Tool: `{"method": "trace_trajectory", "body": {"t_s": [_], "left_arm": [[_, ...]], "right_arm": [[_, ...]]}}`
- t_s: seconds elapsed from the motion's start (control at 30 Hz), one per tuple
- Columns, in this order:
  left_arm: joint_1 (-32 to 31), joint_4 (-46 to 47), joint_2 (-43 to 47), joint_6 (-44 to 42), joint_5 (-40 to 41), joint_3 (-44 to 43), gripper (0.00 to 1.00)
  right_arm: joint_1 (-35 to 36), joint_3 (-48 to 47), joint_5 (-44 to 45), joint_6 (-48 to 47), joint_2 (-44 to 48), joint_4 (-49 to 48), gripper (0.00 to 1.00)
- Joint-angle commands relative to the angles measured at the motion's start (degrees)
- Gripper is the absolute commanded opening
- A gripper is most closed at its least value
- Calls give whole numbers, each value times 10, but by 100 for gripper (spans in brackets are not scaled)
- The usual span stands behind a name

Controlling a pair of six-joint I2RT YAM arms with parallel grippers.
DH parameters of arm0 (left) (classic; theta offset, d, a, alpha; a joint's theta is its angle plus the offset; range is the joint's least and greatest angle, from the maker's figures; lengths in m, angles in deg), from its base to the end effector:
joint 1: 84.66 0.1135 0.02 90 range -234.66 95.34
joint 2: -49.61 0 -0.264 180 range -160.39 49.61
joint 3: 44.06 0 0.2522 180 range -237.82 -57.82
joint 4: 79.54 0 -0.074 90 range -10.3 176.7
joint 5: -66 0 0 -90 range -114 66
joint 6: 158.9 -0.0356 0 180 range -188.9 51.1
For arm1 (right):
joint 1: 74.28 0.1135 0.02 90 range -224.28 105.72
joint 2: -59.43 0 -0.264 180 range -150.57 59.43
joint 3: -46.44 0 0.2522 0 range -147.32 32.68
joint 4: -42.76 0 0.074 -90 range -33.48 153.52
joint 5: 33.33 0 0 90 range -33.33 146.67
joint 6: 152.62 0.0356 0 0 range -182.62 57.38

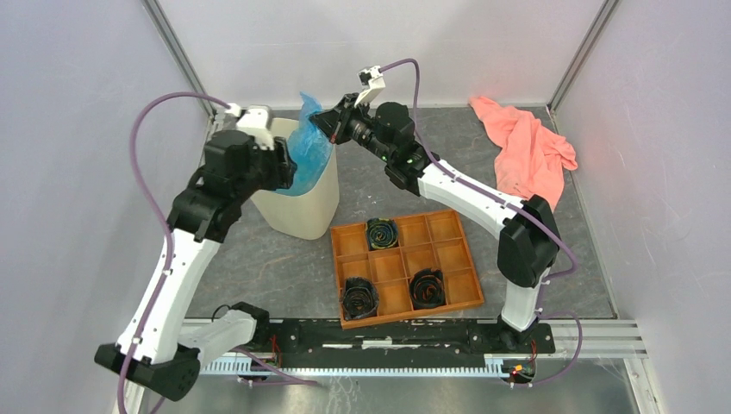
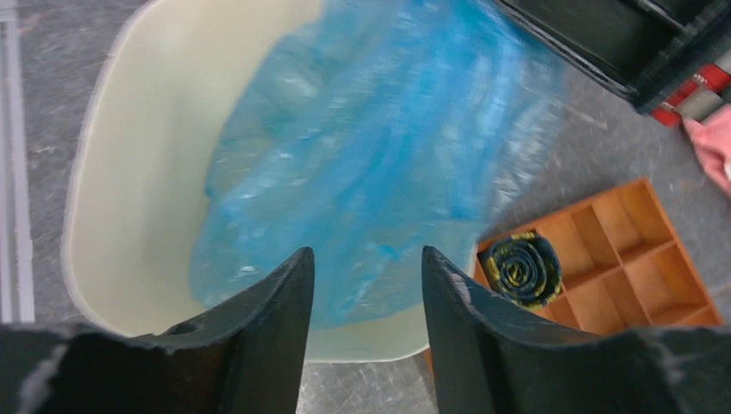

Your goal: Put the trash bags into the trash bin

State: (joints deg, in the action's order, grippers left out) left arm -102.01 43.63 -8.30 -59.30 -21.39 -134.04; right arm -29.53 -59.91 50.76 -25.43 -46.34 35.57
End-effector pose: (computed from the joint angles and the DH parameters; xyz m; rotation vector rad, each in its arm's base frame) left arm 0.1847 -0.0560 0.4252 0.1067 2.0088 -0.2554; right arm 0.3187 0.3211 0.3849 -0.1945 1.5477 1.2304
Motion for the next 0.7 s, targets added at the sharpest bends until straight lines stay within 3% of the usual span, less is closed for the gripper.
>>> {"method": "trace_trajectory", "body": {"t_s": [0.0,0.13,0.27,0.53,0.67], "left_arm": [[-77,42,-10,-46,108,-5,53],[-91,51,-28,-48,142,-1,52],[-94,28,-41,-35,152,-14,41],[-94,31,-35,-27,205,16,40],[-94,47,-62,-2,199,16,32]], "right_arm": [[0,-19,8,4,-6,-27,1],[1,-19,11,3,-3,-25,1],[0,-23,11,0,-6,-22,1],[1,-36,10,8,-16,-18,1],[2,-37,13,11,-18,-16,1]]}}
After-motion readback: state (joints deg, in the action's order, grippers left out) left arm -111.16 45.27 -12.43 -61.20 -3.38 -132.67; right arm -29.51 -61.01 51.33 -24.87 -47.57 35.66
